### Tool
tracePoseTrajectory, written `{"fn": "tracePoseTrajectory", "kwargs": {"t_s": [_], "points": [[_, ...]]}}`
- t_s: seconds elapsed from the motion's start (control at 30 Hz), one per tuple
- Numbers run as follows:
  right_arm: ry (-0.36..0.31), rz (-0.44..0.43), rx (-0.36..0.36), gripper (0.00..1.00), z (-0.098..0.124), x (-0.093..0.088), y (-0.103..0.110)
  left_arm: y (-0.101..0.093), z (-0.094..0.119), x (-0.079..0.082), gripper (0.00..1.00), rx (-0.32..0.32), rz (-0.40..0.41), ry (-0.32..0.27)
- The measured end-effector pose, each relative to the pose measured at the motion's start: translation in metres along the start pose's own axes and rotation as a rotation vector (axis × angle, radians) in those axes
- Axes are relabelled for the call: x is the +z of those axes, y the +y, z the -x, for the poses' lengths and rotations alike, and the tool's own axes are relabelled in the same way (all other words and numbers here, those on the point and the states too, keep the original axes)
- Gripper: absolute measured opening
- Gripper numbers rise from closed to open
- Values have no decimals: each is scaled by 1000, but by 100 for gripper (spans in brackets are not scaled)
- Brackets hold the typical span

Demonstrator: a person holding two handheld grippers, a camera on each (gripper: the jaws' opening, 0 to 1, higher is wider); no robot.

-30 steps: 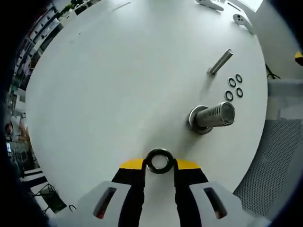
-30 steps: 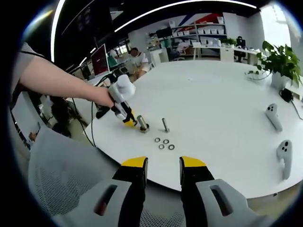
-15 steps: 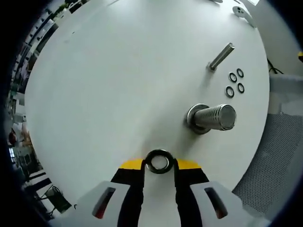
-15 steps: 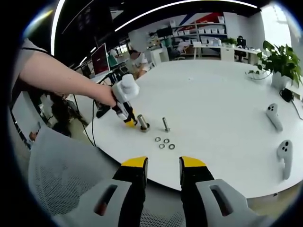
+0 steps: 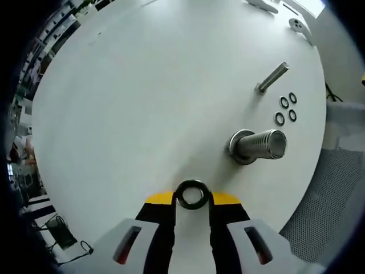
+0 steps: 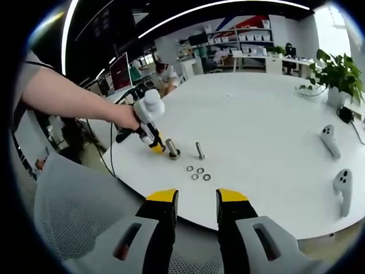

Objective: Place the washer onto the threaded stud by aligning its center hole with the stud, sliding it down to the base, and recovering from edge contact or off-axis alignment until the washer reaches the visible bottom stop.

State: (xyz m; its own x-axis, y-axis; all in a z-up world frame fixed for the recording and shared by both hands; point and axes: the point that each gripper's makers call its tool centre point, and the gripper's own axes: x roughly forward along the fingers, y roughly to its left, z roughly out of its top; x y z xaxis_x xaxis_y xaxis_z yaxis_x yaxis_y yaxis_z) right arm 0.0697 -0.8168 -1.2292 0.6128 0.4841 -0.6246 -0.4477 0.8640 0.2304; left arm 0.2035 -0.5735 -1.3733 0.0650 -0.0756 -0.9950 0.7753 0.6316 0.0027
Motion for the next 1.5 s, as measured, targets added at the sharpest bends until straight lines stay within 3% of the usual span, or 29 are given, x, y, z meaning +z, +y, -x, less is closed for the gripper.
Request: {"fn": "tracePoseTrajectory", "kwargs": {"t_s": [0.23, 0.53, 0.6, 0.77, 0.9, 1.07, 1.3, 1.5], "points": [[0, 4, 3, 29, 0, 0, 1, -5, 4, -5, 19, -9, -31, -16], [-4, 0, 5, 29, 0, 1, 1, -12, 35, 20, 19, -25, -33, -136], [-5, -3, 5, 29, 0, 1, 0, -16, 46, 28, 19, -25, -36, -185], [-4, -2, 4, 29, -1, 1, 0, -25, 63, 32, 19, -16, -101, -199], [0, -1, 5, 29, -1, 1, 0, -30, 75, 45, 19, -15, -137, -225], [5, 5, 10, 28, -1, 0, 1, -38, 83, 58, 19, -18, -181, -219], [3, 1, 6, 28, -1, 0, 1, -49, 72, 57, 19, -26, -265, -153], [-2, -2, 4, 28, 0, 0, 0, -58, 66, 57, 19, -37, -289, -128]]}}
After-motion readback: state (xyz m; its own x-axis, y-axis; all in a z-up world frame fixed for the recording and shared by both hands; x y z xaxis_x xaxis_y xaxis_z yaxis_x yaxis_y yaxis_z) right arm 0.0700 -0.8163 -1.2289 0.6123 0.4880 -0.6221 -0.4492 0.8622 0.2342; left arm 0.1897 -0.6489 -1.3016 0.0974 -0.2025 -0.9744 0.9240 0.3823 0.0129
